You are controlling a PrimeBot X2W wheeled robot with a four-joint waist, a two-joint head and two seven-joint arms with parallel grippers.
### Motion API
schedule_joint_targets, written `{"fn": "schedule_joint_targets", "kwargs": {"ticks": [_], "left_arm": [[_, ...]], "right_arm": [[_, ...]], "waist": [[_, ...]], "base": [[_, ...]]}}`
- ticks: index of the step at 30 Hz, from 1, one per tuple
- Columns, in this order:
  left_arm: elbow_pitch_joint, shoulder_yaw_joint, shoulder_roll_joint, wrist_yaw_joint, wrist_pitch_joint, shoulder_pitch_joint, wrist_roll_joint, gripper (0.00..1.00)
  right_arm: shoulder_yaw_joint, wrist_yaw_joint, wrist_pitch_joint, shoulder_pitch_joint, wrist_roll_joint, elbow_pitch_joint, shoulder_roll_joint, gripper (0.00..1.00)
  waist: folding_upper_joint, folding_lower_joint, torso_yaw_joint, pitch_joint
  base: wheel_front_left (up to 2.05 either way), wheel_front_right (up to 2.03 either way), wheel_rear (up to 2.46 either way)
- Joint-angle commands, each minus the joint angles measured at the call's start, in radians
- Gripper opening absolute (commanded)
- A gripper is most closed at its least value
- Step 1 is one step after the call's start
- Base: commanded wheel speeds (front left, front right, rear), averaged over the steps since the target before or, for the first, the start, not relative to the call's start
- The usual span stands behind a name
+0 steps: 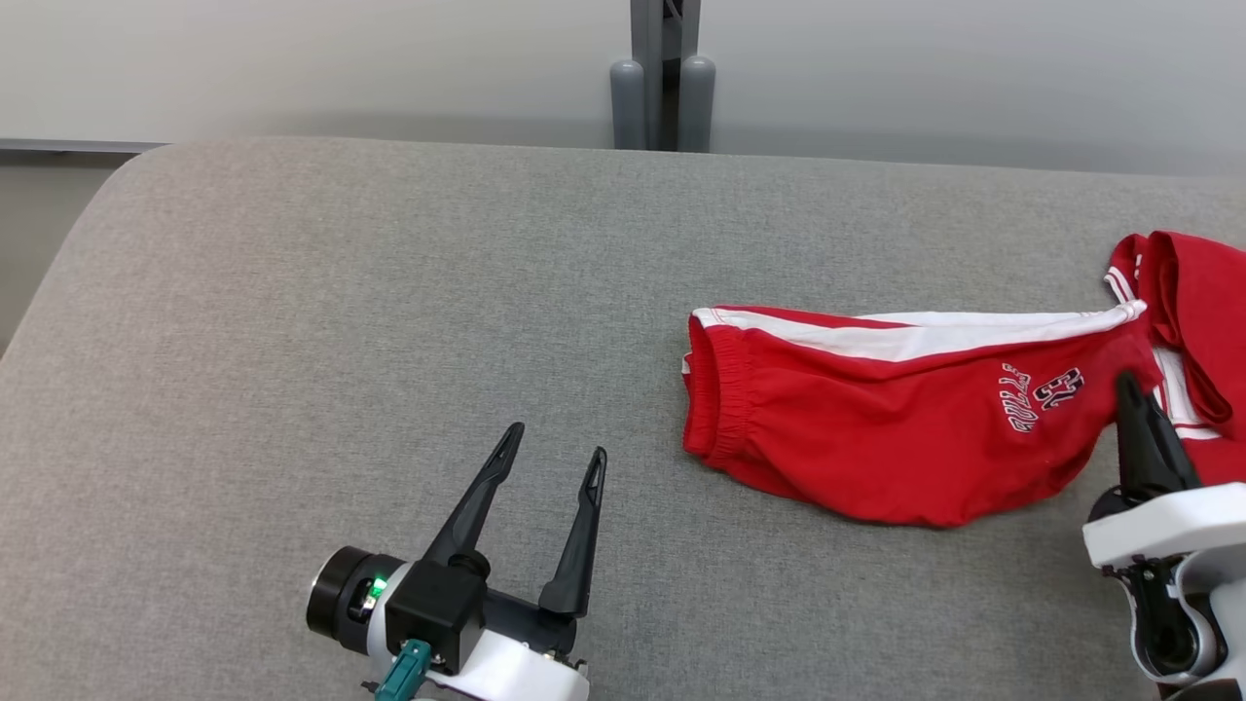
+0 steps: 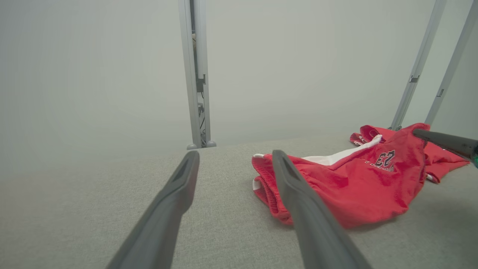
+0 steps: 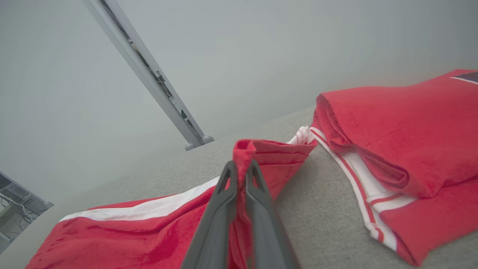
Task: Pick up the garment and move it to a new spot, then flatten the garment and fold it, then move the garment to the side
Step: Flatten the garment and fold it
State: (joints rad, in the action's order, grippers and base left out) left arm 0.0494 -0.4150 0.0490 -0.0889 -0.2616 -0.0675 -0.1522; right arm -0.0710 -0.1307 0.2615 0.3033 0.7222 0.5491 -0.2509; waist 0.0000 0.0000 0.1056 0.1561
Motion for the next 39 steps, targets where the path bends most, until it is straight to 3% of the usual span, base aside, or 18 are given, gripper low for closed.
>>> {"fn": "schedule_joint_targets", "kwargs": {"ticks": [1, 15, 33, 34, 35, 37, 38, 39], "left_arm": [[0.003, -0.005, 0.004, -0.001, -0.004, -0.013, -0.009, 1.00], [0.015, -0.024, 0.004, -0.004, -0.004, -0.027, -0.025, 1.00], [0.021, -0.039, 0.004, -0.018, -0.004, -0.051, -0.050, 1.00], [0.022, -0.039, 0.004, -0.018, -0.004, -0.050, -0.051, 1.00], [0.024, -0.039, 0.004, -0.017, -0.004, -0.050, -0.053, 1.00], [0.028, -0.037, 0.004, -0.017, -0.004, -0.049, -0.053, 1.00], [0.030, -0.036, 0.004, -0.016, -0.004, -0.048, -0.052, 1.00], [0.032, -0.035, 0.004, -0.017, -0.004, -0.045, -0.052, 1.00]], "right_arm": [[-0.011, 0.000, 0.005, 0.008, -0.020, -0.031, -0.001, 0.00], [-0.212, 0.000, -0.105, 0.063, -0.087, -0.236, 0.048, 0.00], [-0.439, 0.000, -0.199, 0.038, -0.135, -0.242, 0.056, 0.00], [-0.451, 0.000, -0.201, 0.034, -0.129, -0.237, 0.060, 0.05], [-0.476, 0.000, -0.206, 0.029, -0.120, -0.233, 0.064, 0.22], [-0.500, 0.000, -0.206, 0.018, -0.110, -0.234, 0.066, 0.40], [-0.509, 0.000, -0.205, 0.013, -0.102, -0.235, 0.067, 0.62], [-0.516, 0.000, -0.200, 0.010, -0.094, -0.237, 0.066, 1.00]], "waist": [[0.0000, 0.0000, 0.009, -0.004], [0.0000, 0.0000, 0.045, -0.001], [0.0000, 0.0000, 0.082, 0.034], [0.0000, 0.0000, 0.080, 0.034], [0.0000, 0.0000, 0.077, 0.032], [0.0000, 0.0000, 0.073, 0.028], [0.0000, 0.0000, 0.070, 0.025], [0.0000, 0.0000, 0.067, 0.021]], "base": [[0.00, 0.00, 0.00], [0.00, 0.00, 0.00], [0.00, 0.00, 0.00], [0.00, 0.00, 0.00], [0.00, 0.00, 0.00], [0.00, 0.00, 0.00], [0.00, 0.00, 0.00], [0.00, 0.00, 0.00]]}}
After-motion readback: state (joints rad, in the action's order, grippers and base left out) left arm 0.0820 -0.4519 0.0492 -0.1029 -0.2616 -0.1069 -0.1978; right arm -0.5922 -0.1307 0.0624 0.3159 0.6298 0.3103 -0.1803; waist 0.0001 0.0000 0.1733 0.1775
